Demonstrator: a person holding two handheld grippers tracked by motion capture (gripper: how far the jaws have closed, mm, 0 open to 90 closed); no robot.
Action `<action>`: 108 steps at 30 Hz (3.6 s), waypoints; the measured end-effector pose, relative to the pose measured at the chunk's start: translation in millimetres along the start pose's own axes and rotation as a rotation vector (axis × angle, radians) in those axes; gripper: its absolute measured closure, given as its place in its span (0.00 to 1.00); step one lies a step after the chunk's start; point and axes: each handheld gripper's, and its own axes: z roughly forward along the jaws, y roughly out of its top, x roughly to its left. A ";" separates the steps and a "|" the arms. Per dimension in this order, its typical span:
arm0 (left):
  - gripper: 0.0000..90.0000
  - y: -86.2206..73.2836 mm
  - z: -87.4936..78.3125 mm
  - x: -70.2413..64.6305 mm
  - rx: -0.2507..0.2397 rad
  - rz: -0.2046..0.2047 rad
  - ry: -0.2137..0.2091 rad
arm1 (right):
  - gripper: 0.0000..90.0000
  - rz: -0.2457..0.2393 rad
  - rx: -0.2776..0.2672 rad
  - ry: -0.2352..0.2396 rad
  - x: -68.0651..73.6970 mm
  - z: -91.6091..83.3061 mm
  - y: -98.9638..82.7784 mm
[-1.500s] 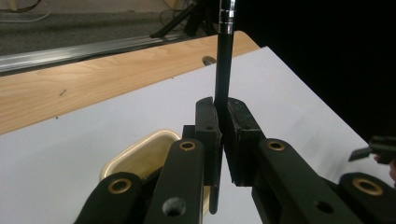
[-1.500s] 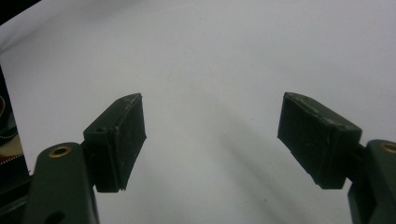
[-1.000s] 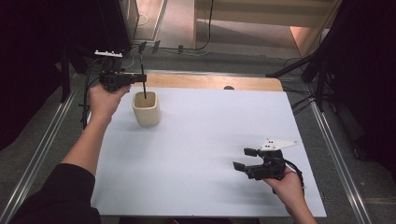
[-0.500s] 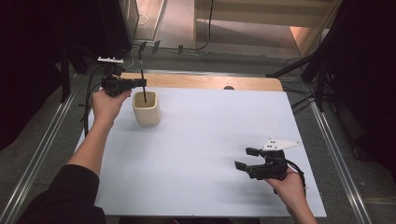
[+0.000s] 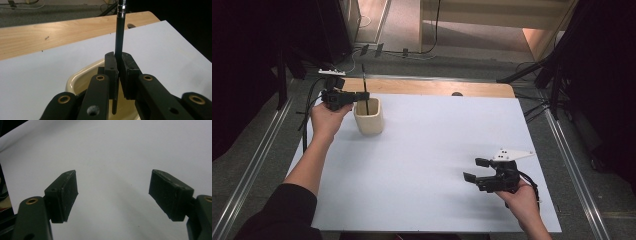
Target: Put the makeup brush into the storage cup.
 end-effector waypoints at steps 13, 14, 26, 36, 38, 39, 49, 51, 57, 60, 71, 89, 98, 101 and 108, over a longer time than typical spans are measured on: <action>0.53 -4.1 -5.9 -0.1 -0.053 0.008 -0.071 | 0.27 0.000 0.009 -0.001 0.6 0.5 0.2; 0.53 -3.6 -7.3 0.5 -0.052 0.000 -0.077 | 0.27 0.000 0.009 -0.001 0.6 0.5 0.2; 0.39 -0.7 -20.8 -2.3 0.013 -0.076 -0.102 | 0.27 -0.001 0.016 -0.004 -0.3 1.7 -0.3; 0.39 -1.6 -40.4 -15.0 0.027 -0.057 -0.146 | 0.27 0.006 0.013 -0.008 0.9 0.9 0.2; 0.39 -2.9 -43.4 -18.3 0.053 -0.056 -0.178 | 0.27 0.006 0.013 -0.007 1.0 0.9 0.4; 0.39 -3.5 -44.8 -19.9 0.055 -0.046 -0.183 | 0.27 0.007 0.013 -0.007 1.1 1.0 0.4; 0.39 -18.7 -56.3 -42.4 0.074 0.028 -0.200 | 0.27 -0.002 0.014 -0.010 0.3 1.3 0.1; 0.39 -20.4 -56.4 -43.6 0.074 0.029 -0.203 | 0.27 -0.002 0.015 -0.009 0.3 1.3 0.1; 0.39 -29.9 -56.3 -47.5 0.090 0.037 -0.203 | 0.27 -0.006 0.014 -0.007 0.3 1.9 0.5; 0.39 -35.6 -57.0 -49.0 0.081 0.038 -0.214 | 0.27 0.000 0.015 -0.008 0.4 2.0 0.4; 0.39 -61.5 -51.2 -60.7 0.102 0.075 -0.239 | 0.27 0.006 0.023 -0.004 0.1 3.6 0.1; 0.39 -89.8 -42.3 -77.9 0.100 0.134 -0.235 | 0.27 0.001 0.019 -0.001 0.4 4.5 0.2; 0.39 -104.8 -38.0 -82.1 0.124 0.156 -0.241 | 0.27 0.028 0.003 0.017 -0.9 3.9 -0.1; 0.39 -110.3 -36.3 -84.6 0.128 0.185 -0.224 | 0.27 0.022 0.011 0.013 -0.6 4.8 0.1; 0.39 -119.4 -39.9 -83.5 0.112 0.194 -0.188 | 0.27 0.017 0.021 0.013 0.3 6.8 0.6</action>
